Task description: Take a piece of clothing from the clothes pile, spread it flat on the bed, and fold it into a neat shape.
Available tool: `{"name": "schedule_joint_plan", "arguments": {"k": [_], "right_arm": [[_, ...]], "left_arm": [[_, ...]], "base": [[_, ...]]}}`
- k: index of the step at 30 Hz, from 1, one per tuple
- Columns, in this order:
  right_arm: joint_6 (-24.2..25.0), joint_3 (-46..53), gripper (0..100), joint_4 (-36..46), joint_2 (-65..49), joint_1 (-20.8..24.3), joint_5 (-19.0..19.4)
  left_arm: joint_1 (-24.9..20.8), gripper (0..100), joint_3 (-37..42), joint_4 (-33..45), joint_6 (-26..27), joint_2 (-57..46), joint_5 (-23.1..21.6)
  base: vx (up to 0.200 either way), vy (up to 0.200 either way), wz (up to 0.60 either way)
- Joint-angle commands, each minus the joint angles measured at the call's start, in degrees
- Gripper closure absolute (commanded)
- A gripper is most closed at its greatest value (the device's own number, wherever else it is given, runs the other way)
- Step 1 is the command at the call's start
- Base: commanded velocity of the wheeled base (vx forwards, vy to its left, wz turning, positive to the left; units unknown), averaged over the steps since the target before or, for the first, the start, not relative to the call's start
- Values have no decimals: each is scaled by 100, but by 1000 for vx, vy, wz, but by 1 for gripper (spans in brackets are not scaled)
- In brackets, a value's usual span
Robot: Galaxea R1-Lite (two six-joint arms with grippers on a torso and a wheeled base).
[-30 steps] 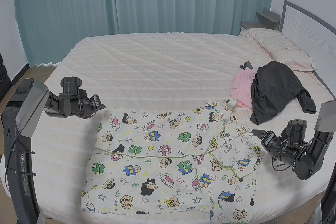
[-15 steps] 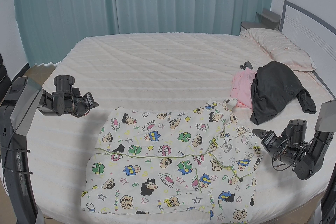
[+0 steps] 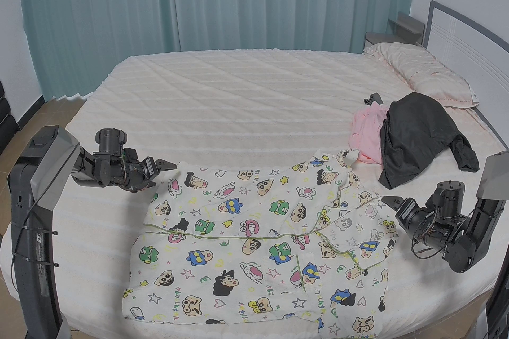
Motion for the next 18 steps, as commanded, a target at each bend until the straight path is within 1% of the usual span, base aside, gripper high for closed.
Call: {"name": "schedule_joint_plan", "arguments": {"k": [1, 3, 5, 6, 7, 13, 18], "right_arm": [[22, -3, 0, -2, 10, 17, 4], [31, -3, 0, -2, 19, 25, 4], [31, -3, 0, -2, 28, 25, 13], [31, -3, 0, -2, 37, 17, 13], [31, -3, 0, -2, 54, 17, 13], [31, -3, 0, -2, 81, -1, 13], [31, 6, 0, -72, 142, -10, 13]], "left_arm": [[-50, 0, -117, -7, -5, 257, -23], [-67, 0, -169, -7, -13, 283, -102], [-137, 0, -134, 10, -31, 283, -331], [-155, 0, -134, 10, -31, 283, -340], [-164, 100, -134, 2, -31, 283, -348], [-120, 100, -187, 2, -75, 275, -357], [3, 100, -187, -7, -251, 231, -375]], "base": [[0, 0, 0], [0, 0, 0], [0, 0, 0], [0, 0, 0], [0, 0, 0], [0, 0, 0], [0, 0, 0]]}}
